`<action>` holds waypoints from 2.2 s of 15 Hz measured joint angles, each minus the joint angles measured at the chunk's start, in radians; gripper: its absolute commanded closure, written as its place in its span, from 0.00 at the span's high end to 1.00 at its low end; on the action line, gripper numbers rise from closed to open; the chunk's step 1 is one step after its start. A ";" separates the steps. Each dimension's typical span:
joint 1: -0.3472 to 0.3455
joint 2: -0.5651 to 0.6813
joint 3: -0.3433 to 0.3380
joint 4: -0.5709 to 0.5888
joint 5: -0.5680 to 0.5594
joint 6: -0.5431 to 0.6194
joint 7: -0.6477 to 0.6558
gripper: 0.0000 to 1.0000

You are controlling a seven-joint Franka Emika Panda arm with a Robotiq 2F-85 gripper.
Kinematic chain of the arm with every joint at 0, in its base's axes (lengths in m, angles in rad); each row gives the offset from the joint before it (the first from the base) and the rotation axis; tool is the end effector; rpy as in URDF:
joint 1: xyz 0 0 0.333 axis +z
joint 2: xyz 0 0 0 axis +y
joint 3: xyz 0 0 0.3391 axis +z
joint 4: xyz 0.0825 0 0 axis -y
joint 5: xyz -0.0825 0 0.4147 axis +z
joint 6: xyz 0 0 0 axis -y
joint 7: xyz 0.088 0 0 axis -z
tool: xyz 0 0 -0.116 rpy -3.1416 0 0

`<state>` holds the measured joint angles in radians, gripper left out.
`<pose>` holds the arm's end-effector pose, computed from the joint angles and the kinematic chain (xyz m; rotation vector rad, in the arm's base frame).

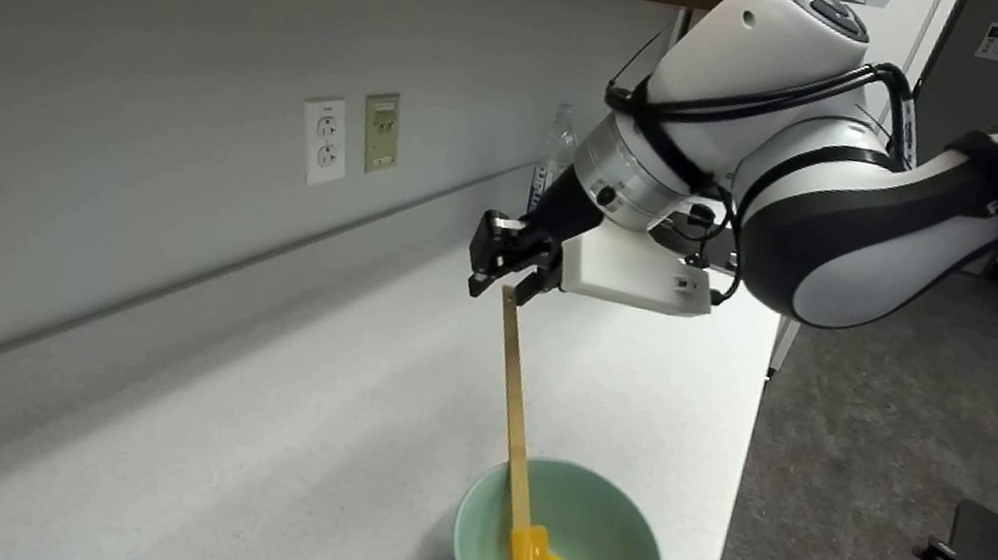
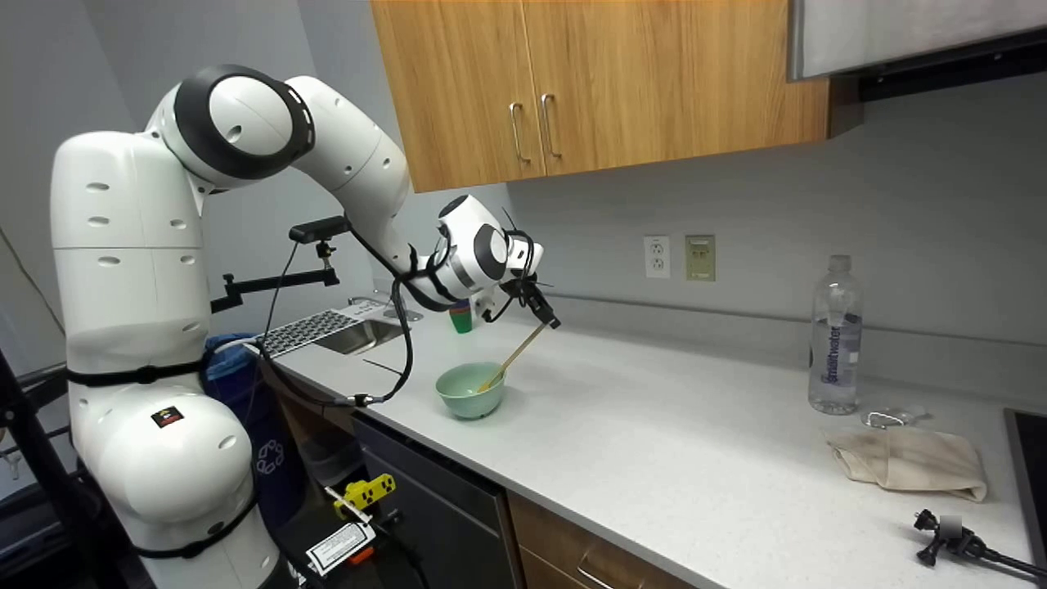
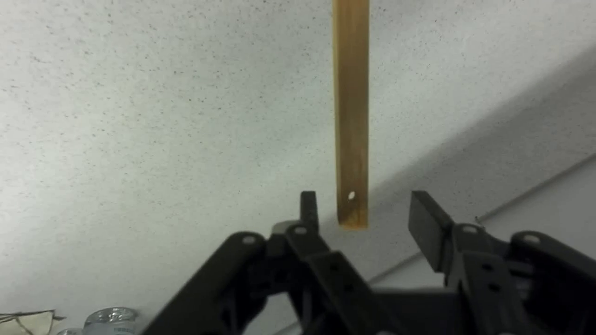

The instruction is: Mix in the bowl with the spatula

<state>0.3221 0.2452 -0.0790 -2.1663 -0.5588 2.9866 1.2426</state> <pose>0.6018 0.1884 0.3312 -2.7621 0.6513 -0.8478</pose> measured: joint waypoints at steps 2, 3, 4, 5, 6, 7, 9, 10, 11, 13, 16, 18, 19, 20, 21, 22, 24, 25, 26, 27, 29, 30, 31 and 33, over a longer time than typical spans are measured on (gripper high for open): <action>-0.002 -0.002 0.009 0.000 0.004 -0.001 -0.002 0.99; -0.006 -0.003 0.019 -0.001 0.017 -0.002 -0.010 1.00; -0.014 -0.005 0.035 -0.002 0.040 -0.006 -0.029 1.00; -0.025 -0.008 0.054 -0.005 0.068 -0.016 -0.053 1.00; -0.036 -0.014 0.077 -0.006 0.101 -0.037 -0.083 1.00; -0.049 -0.022 0.102 -0.009 0.141 -0.067 -0.119 1.00; -0.063 -0.048 0.139 -0.015 0.255 -0.147 -0.226 1.00; -0.068 -0.064 0.154 -0.015 0.309 -0.192 -0.280 1.00; -0.072 -0.083 0.164 -0.015 0.356 -0.238 -0.331 1.00; -0.075 -0.125 0.171 -0.016 0.405 -0.320 -0.399 1.00; -0.080 -0.190 0.171 -0.017 0.428 -0.410 -0.456 1.00; -0.082 -0.232 0.173 -0.024 0.429 -0.444 -0.475 1.00; -0.083 -0.254 0.174 -0.031 0.429 -0.455 -0.483 1.00; -0.083 -0.276 0.177 -0.040 0.429 -0.459 -0.489 1.00; -0.084 -0.299 0.181 -0.049 0.430 -0.459 -0.493 1.00; -0.084 -0.321 0.186 -0.059 0.431 -0.459 -0.496 1.00; -0.084 -0.365 0.198 -0.079 0.439 -0.459 -0.500 1.00; -0.085 -0.385 0.204 -0.089 0.449 -0.459 -0.504 1.00; -0.085 -0.402 0.208 -0.097 0.461 -0.459 -0.511 1.00; -0.085 -0.417 0.213 -0.105 0.476 -0.459 -0.522 1.00; -0.085 -0.439 0.218 -0.118 0.500 -0.459 -0.538 1.00; -0.085 -0.447 0.220 -0.122 0.509 -0.459 -0.543 1.00; -0.085 -0.452 0.221 -0.125 0.510 -0.459 -0.545 1.00; -0.086 -0.456 0.221 -0.130 0.510 -0.459 -0.545 1.00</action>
<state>0.2360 -0.2107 0.1424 -2.2963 -0.0484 2.5277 0.6974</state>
